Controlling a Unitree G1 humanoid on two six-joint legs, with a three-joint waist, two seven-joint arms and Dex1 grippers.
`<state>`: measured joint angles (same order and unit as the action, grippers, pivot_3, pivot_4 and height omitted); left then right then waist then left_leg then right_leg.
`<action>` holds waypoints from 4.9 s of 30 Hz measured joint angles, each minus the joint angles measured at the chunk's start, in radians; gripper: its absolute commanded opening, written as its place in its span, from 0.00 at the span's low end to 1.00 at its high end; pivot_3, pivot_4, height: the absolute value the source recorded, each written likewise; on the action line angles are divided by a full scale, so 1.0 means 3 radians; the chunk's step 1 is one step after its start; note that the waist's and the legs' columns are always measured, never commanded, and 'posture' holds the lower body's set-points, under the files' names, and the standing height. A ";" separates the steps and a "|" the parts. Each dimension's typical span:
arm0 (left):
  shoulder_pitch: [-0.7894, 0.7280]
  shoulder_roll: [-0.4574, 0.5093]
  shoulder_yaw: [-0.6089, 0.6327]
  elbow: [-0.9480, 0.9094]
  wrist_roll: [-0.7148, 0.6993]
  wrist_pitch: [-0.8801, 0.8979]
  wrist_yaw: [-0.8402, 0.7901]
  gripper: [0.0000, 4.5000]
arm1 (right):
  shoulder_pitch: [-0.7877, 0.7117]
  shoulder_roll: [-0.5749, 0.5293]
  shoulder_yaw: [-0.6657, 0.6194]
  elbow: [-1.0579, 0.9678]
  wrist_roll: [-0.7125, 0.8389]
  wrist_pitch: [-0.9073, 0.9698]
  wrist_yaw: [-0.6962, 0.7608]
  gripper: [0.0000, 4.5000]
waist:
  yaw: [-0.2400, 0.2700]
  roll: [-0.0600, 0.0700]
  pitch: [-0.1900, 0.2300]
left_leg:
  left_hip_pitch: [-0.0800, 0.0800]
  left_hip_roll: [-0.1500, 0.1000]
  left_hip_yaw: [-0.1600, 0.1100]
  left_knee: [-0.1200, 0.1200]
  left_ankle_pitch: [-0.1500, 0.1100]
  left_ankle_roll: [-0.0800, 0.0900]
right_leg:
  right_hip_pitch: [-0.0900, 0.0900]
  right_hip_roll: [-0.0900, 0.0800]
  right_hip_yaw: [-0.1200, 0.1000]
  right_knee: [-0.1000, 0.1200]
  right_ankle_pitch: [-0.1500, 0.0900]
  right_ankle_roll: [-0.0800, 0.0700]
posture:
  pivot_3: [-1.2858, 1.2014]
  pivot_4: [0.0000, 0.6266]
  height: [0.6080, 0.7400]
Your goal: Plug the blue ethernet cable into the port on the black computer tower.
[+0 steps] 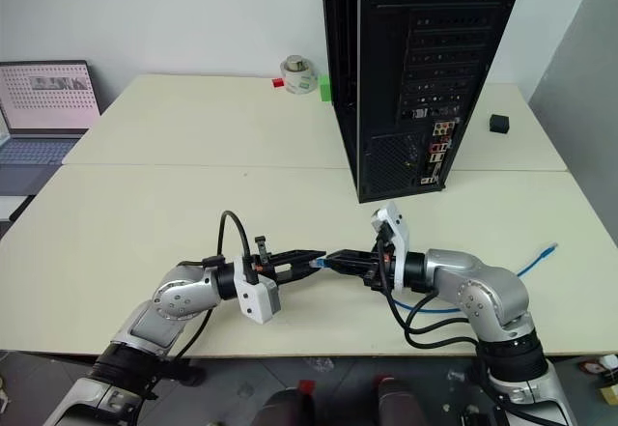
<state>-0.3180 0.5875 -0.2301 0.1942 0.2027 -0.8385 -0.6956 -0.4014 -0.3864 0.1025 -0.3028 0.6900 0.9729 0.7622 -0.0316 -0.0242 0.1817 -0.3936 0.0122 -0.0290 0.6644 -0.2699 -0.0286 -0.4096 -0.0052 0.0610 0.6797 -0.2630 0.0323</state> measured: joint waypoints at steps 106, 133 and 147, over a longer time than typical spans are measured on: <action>-0.0574 -0.1251 -0.0129 -0.1178 -0.0916 0.3932 0.0637 0.67 | -0.0412 0.0344 -0.0790 0.0955 -0.1781 -0.1756 -0.2175 0.00 | -0.0001 0.0001 0.0000 | -0.0002 -0.0002 0.0005 0.0000 0.0000 -0.0001 | -0.0002 0.0003 0.0009 0.0001 0.0000 0.0000 | 0.52 0.24 1.00; -0.0573 -0.1242 -0.0129 -0.1178 -0.0916 0.3932 0.0635 0.67 | -0.0464 0.0385 -0.0790 0.1010 -0.1836 -0.1769 -0.2118 0.00 | -0.0009 0.0001 0.0000 | 0.0000 -0.0002 0.0007 -0.0001 0.0000 -0.0001 | -0.0002 0.0004 0.0012 0.0001 0.0000 0.0000 | 0.52 0.24 1.00; -0.0569 -0.1239 -0.0128 -0.1178 -0.0916 0.3932 0.0637 0.67 | -0.0405 0.0352 -0.0783 0.0714 -0.1847 -0.1546 -0.2119 0.00 | -0.0001 0.0001 0.0000 | -0.0002 -0.0002 0.0006 -0.0001 0.0000 -0.0001 | -0.0003 0.0003 0.0010 0.0000 0.0000 0.0000 | 0.52 0.24 1.00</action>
<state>-0.4886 0.2158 -0.2683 -0.1592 -0.0722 0.3412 -0.5045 -0.5231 -0.2807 -0.1323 -0.0885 0.1358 0.5092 0.1266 -0.0318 -0.0240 0.1816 -0.3943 0.0116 -0.0273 0.6642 -0.2698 -0.0288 -0.4104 -0.0042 0.0641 0.6798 -0.2629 0.0324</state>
